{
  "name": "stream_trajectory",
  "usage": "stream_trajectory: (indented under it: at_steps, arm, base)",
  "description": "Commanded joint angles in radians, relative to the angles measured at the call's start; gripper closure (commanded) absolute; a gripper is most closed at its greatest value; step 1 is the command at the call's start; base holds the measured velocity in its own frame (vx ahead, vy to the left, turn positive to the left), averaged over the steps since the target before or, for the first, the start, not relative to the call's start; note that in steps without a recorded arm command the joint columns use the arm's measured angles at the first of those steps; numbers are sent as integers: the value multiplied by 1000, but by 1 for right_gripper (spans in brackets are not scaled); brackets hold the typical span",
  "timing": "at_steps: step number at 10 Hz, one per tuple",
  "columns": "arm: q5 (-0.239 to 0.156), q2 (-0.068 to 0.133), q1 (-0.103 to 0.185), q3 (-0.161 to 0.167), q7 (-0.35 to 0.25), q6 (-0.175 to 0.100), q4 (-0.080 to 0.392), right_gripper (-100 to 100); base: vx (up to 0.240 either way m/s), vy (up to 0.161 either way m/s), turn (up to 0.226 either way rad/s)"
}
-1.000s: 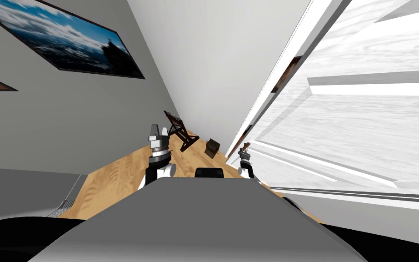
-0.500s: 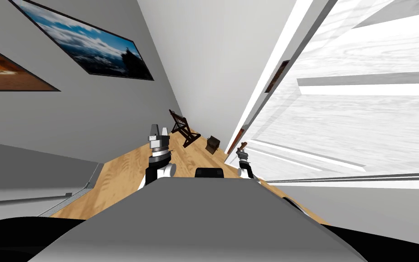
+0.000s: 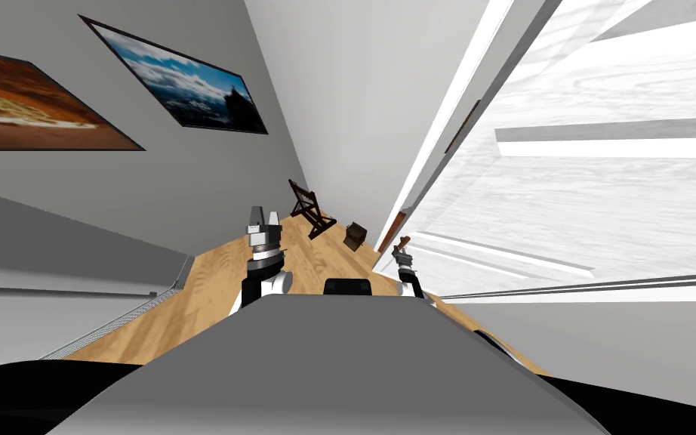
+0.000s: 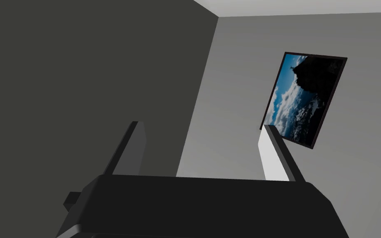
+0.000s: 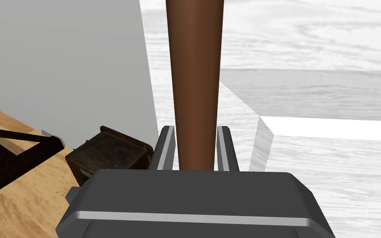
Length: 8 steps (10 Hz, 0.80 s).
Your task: Pull the door open
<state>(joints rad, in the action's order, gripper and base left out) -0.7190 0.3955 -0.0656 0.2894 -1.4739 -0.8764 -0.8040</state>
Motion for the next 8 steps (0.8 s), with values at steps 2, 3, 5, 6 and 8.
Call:
stream_trajectory:
  at_steps: [2,3,5,6,8]
  arm:
    - [12,28,-27,38,-33,-13,-19,100]
    - [14,35,-32,47,-41,-17,-23,100]
    - [22,41,-35,62,-55,-29,-15,100]
    - [27,51,-41,74,-65,-36,-19,100]
    - [41,78,-58,107,-95,-56,-30,100]
  base:
    - [-259,-3,124]
    - [-265,-18,77]
    - [-132,-22,49]
    - [-217,-54,117]
    - [-229,-40,102]
